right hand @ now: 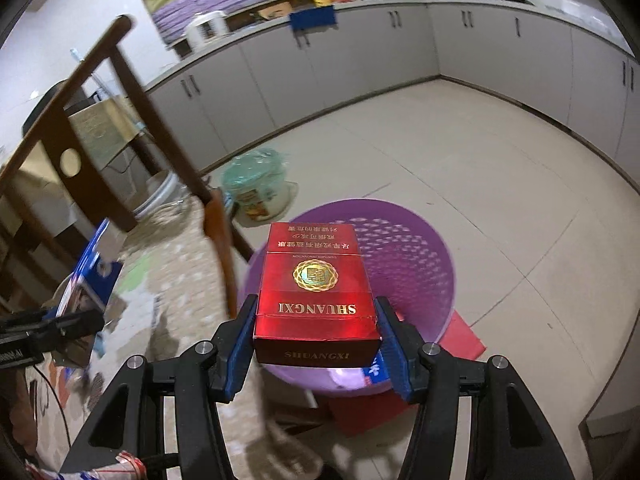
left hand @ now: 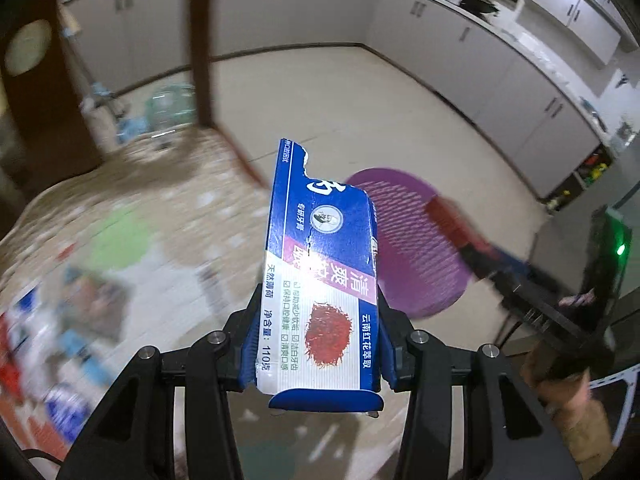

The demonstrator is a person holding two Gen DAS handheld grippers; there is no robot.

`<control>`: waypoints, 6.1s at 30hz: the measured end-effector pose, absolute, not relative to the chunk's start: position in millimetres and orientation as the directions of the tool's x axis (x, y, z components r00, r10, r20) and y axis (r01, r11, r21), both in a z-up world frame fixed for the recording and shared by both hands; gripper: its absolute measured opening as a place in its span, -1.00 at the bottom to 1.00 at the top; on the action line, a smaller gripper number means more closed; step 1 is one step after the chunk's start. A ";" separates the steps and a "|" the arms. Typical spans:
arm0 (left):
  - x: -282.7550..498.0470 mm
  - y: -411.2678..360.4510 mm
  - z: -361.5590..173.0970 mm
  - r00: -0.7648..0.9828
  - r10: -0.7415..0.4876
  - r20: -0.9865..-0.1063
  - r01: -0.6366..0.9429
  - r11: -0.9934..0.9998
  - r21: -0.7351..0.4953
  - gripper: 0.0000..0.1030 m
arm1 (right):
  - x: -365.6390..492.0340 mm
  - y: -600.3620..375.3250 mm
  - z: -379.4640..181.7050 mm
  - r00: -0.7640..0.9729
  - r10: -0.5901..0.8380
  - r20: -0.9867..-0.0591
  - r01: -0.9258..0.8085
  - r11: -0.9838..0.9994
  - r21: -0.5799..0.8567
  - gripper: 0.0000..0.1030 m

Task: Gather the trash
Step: 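Carry both boxes to the purple basket and release them inside, then bring both tools back over the trash on the mat, then grasp the white small box with the left tool while the right grasps the Vinda pack, then carry the white box and Vinda pack toward the purple basket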

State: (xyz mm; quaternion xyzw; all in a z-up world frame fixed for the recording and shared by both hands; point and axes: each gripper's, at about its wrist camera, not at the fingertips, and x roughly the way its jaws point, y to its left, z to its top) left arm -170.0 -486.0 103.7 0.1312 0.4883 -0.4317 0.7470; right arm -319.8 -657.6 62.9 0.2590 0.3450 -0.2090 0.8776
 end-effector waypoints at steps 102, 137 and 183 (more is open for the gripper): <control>-128.2 -82.5 76.8 0.541 -0.205 -0.815 0.201 0.973 -0.111 -0.36 | -158.6 -319.4 88.0 0.530 0.326 -0.783 -0.104 0.941 0.321 -0.11; -201.0 52.9 119.3 0.668 -0.259 -0.698 0.072 0.955 -0.287 -0.36 | -157.5 -189.5 153.8 0.545 0.234 -0.805 -0.152 0.972 0.180 -0.11; -207.4 -375.9 139.5 0.362 -0.459 -0.811 0.739 0.672 -0.051 -0.36 | -356.4 -589.0 90.0 0.714 -0.087 -0.695 0.455 0.812 0.366 -0.11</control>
